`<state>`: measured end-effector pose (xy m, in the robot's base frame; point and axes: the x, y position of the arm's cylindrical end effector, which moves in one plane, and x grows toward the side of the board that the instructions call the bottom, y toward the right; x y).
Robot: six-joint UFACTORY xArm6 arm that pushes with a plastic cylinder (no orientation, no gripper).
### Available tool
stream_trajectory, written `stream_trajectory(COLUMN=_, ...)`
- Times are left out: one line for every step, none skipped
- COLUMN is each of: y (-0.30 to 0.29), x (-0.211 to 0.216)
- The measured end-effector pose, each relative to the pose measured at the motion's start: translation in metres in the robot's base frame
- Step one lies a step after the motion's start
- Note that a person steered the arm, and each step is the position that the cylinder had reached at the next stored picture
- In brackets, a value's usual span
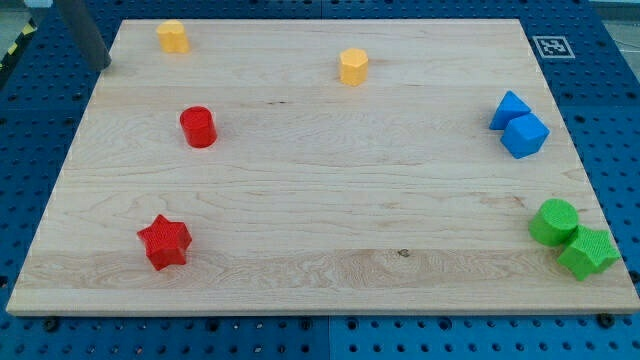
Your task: Move the yellow heart towards the yellow hexagon
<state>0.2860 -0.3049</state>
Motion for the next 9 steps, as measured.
stream_trajectory(y=0.000, x=-0.019)
stream_trajectory(y=0.001, x=-0.019)
stream_trajectory(y=0.001, x=-0.047)
stream_trajectory(y=0.001, x=-0.072)
stream_trajectory(y=0.033, x=-0.060)
stream_trajectory(y=0.088, x=-0.039)
stream_trajectory(y=0.136, x=-0.025)
stream_trajectory(y=0.111, x=-0.023)
stream_trajectory(y=0.061, x=-0.025)
